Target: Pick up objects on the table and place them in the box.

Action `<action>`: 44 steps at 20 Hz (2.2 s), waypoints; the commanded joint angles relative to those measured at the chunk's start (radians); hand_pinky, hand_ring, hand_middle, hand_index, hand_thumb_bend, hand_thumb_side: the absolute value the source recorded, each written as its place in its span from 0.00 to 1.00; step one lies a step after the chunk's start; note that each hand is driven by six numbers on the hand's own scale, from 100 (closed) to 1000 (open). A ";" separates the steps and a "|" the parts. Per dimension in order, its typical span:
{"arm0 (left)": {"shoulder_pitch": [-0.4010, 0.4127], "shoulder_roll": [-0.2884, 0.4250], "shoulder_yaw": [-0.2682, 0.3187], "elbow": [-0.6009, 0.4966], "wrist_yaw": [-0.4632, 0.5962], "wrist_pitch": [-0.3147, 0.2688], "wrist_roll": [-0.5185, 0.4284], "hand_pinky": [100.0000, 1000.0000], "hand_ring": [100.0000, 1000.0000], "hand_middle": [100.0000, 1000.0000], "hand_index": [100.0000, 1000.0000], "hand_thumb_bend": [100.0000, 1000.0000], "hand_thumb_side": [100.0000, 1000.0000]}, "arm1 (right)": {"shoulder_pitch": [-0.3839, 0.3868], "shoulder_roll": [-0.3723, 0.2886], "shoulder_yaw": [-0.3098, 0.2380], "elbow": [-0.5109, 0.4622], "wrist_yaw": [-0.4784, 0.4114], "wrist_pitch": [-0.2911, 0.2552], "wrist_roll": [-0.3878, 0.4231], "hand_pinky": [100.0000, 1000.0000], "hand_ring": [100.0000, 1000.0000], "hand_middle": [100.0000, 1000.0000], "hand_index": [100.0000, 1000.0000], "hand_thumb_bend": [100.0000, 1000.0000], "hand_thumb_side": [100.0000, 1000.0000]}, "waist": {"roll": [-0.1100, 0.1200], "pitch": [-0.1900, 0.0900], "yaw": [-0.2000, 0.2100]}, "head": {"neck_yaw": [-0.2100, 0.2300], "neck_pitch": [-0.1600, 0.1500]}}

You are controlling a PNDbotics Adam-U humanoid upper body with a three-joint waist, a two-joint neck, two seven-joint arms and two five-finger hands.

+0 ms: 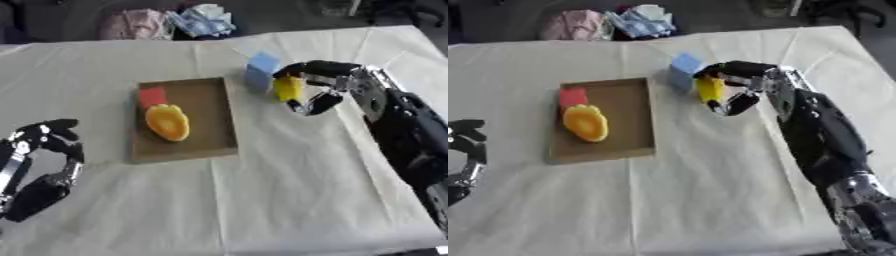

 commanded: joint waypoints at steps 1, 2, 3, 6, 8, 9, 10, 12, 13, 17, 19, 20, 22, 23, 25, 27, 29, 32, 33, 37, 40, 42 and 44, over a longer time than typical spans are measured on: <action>-0.001 0.008 0.009 -0.019 -0.001 -0.001 -0.003 0.62 0.52 0.57 0.82 0.00 0.51 | -0.019 -0.021 -0.020 0.012 0.082 -0.066 0.015 0.93 0.95 0.90 0.99 0.00 0.20 | -0.007 -0.018 0.000 | -0.004 0.004; -0.001 0.008 0.009 -0.019 -0.001 -0.001 -0.003 0.62 0.52 0.57 0.82 0.00 0.51 | -0.018 -0.021 -0.024 0.019 0.105 -0.057 -0.011 0.92 0.94 0.89 0.98 0.00 0.21 | -0.007 -0.018 0.000 | -0.004 0.004; -0.001 0.008 0.009 -0.019 -0.001 -0.001 -0.003 0.62 0.52 0.57 0.82 0.00 0.51 | -0.017 -0.022 -0.029 0.025 0.128 -0.047 -0.040 0.91 0.93 0.88 0.98 0.00 0.21 | -0.006 -0.018 -0.001 | -0.004 0.004; 0.001 0.007 0.010 -0.019 -0.002 -0.002 -0.003 0.62 0.52 0.57 0.82 0.00 0.51 | -0.012 -0.022 -0.039 0.040 0.180 -0.027 -0.129 0.87 0.87 0.81 0.94 0.00 0.20 | -0.005 -0.019 -0.002 | -0.005 0.004; 0.001 0.007 0.010 -0.019 -0.002 -0.001 -0.002 0.62 0.52 0.57 0.82 0.00 0.51 | -0.011 -0.022 -0.043 0.043 0.202 -0.018 -0.193 0.82 0.78 0.73 0.90 0.00 0.19 | -0.004 -0.019 -0.003 | -0.006 0.004; 0.002 0.007 0.010 -0.019 -0.002 -0.001 -0.002 0.62 0.52 0.57 0.82 0.00 0.51 | -0.010 -0.021 -0.045 0.043 0.210 -0.015 -0.224 0.79 0.74 0.69 0.87 0.00 0.18 | -0.004 -0.020 -0.003 | -0.007 0.004; 0.002 0.006 0.009 -0.019 -0.001 -0.001 -0.002 0.62 0.52 0.57 0.82 0.00 0.51 | -0.010 -0.020 -0.046 0.044 0.215 -0.014 -0.255 0.76 0.69 0.64 0.83 0.00 0.17 | -0.003 -0.020 -0.004 | -0.008 0.004; 0.003 0.006 0.009 -0.019 -0.001 -0.002 -0.002 0.62 0.52 0.57 0.82 0.00 0.51 | -0.009 -0.019 -0.048 0.043 0.220 -0.016 -0.315 0.69 0.59 0.54 0.77 0.00 0.15 | -0.002 -0.020 -0.004 | -0.009 0.004; 0.003 0.005 0.009 -0.019 -0.001 -0.001 -0.002 0.62 0.52 0.57 0.82 0.00 0.51 | -0.009 -0.018 -0.049 0.041 0.219 -0.017 -0.346 0.65 0.54 0.50 0.73 0.00 0.14 | -0.001 -0.021 -0.004 | -0.010 0.004; 0.004 0.004 0.010 -0.019 -0.001 -0.001 -0.001 0.62 0.52 0.57 0.82 0.00 0.50 | -0.007 -0.017 -0.052 0.041 0.215 -0.020 -0.450 0.51 0.39 0.36 0.61 0.00 0.12 | 0.001 -0.021 -0.004 | -0.012 0.004; 0.004 0.004 0.010 -0.019 -0.001 -0.001 0.000 0.62 0.52 0.57 0.82 0.00 0.50 | -0.006 -0.017 -0.051 0.041 0.213 -0.021 -0.493 0.46 0.33 0.31 0.57 0.00 0.11 | 0.001 -0.021 -0.005 | -0.013 0.004; 0.004 0.004 0.010 -0.019 -0.001 -0.001 -0.001 0.62 0.52 0.57 0.82 0.00 0.50 | -0.006 -0.017 -0.050 0.042 0.214 -0.020 -0.510 0.46 0.33 0.31 0.57 0.00 0.11 | 0.001 -0.021 -0.005 | -0.013 0.004; 0.004 0.004 0.010 -0.019 0.000 -0.001 0.000 0.62 0.52 0.57 0.82 0.00 0.50 | -0.005 -0.017 -0.051 0.044 0.214 -0.021 -0.544 0.38 0.24 0.22 0.48 0.00 0.10 | 0.001 -0.021 -0.005 | -0.014 0.004; 0.004 0.004 0.010 -0.019 0.000 -0.001 0.000 0.62 0.52 0.57 0.82 0.00 0.50 | -0.005 -0.017 -0.051 0.043 0.212 -0.023 -0.560 0.35 0.21 0.20 0.46 0.00 0.10 | 0.001 -0.021 -0.005 | -0.014 0.004; 0.004 0.004 0.010 -0.019 0.001 -0.001 0.000 0.62 0.52 0.57 0.82 0.00 0.50 | -0.004 -0.018 -0.050 0.043 0.207 -0.028 -0.585 0.32 0.18 0.17 0.43 0.00 0.10 | 0.000 -0.022 -0.005 | -0.015 0.004; 0.004 0.004 0.010 -0.019 0.001 -0.001 0.000 0.62 0.52 0.57 0.82 0.00 0.50 | -0.005 -0.017 -0.047 0.042 0.204 -0.035 -0.599 0.31 0.18 0.15 0.41 0.00 0.09 | 0.000 -0.022 -0.004 | -0.016 0.004; 0.004 0.004 0.009 -0.019 0.002 -0.001 -0.001 0.62 0.52 0.57 0.82 0.00 0.50 | -0.006 -0.016 -0.045 0.041 0.200 -0.043 -0.606 0.30 0.17 0.14 0.41 0.00 0.10 | -0.001 -0.023 -0.004 | -0.017 0.004; 0.004 0.004 0.010 -0.019 0.002 -0.001 -0.001 0.62 0.52 0.57 0.82 0.00 0.50 | -0.009 -0.015 -0.039 0.034 0.189 -0.060 -0.605 0.30 0.17 0.14 0.40 0.00 0.09 | -0.001 -0.023 -0.003 | -0.018 0.004; 0.004 0.004 0.010 -0.019 0.002 -0.001 0.000 0.62 0.52 0.57 0.82 0.00 0.50 | -0.010 -0.014 -0.037 0.029 0.185 -0.066 -0.602 0.30 0.17 0.14 0.40 0.00 0.09 | -0.002 -0.023 -0.003 | -0.018 0.004; 0.003 0.004 0.010 -0.019 0.003 -0.001 -0.001 0.62 0.52 0.57 0.82 0.00 0.50 | -0.010 -0.014 -0.035 0.015 0.170 -0.071 -0.586 0.45 0.30 0.27 0.53 0.00 0.11 | -0.002 -0.024 -0.001 | -0.019 0.004; 0.004 0.005 0.010 -0.019 0.002 -0.001 -0.001 0.62 0.52 0.57 0.82 0.00 0.51 | -0.007 -0.022 -0.036 0.010 0.173 -0.050 -0.564 0.61 0.53 0.54 0.77 0.00 0.12 | -0.004 -0.024 -0.001 | -0.019 0.004; 0.004 0.005 0.010 -0.019 0.002 -0.001 -0.002 0.62 0.52 0.57 0.82 0.00 0.51 | -0.005 -0.028 -0.038 0.016 0.194 -0.019 -0.528 0.71 0.73 0.76 0.93 0.00 0.14 | -0.004 -0.024 -0.001 | -0.020 0.004; 0.004 0.004 0.010 -0.019 0.002 -0.001 -0.002 0.62 0.52 0.57 0.82 0.00 0.51 | -0.004 -0.032 -0.043 0.022 0.219 0.018 -0.486 0.77 0.81 0.86 0.97 0.00 0.15 | -0.005 -0.024 -0.001 | -0.020 0.004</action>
